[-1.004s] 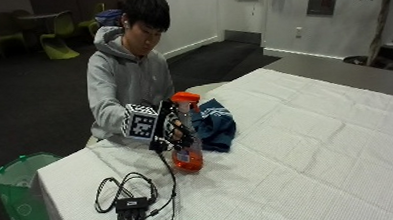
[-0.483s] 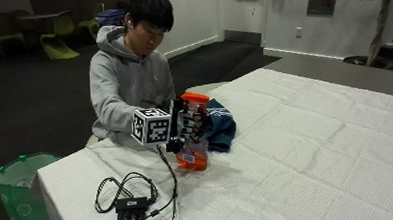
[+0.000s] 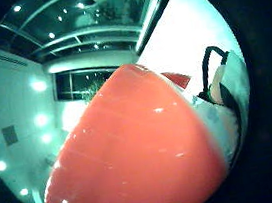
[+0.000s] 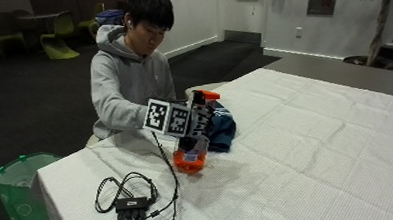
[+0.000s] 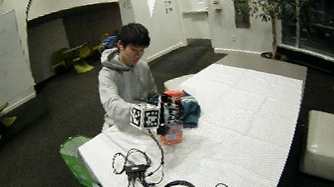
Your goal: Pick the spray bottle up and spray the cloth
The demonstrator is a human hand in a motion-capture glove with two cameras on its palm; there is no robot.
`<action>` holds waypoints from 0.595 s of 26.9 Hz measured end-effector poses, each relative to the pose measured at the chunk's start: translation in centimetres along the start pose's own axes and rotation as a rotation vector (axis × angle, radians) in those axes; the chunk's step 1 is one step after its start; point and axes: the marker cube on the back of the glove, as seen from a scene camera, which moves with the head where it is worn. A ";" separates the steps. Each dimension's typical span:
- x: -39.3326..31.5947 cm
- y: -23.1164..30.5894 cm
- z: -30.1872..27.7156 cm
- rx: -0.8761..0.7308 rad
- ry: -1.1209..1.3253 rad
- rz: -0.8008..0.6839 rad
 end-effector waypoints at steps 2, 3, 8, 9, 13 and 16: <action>-1.3 0.1 0.4 -0.111 0.066 -0.035; -2.1 0.2 0.7 -0.171 0.104 -0.053; -7.3 2.3 3.0 -0.529 0.334 -0.086; -8.5 2.9 3.6 -0.599 0.387 -0.081; -12.2 5.1 5.3 -0.819 0.625 -0.042; -13.4 5.7 6.2 -0.892 0.795 -0.005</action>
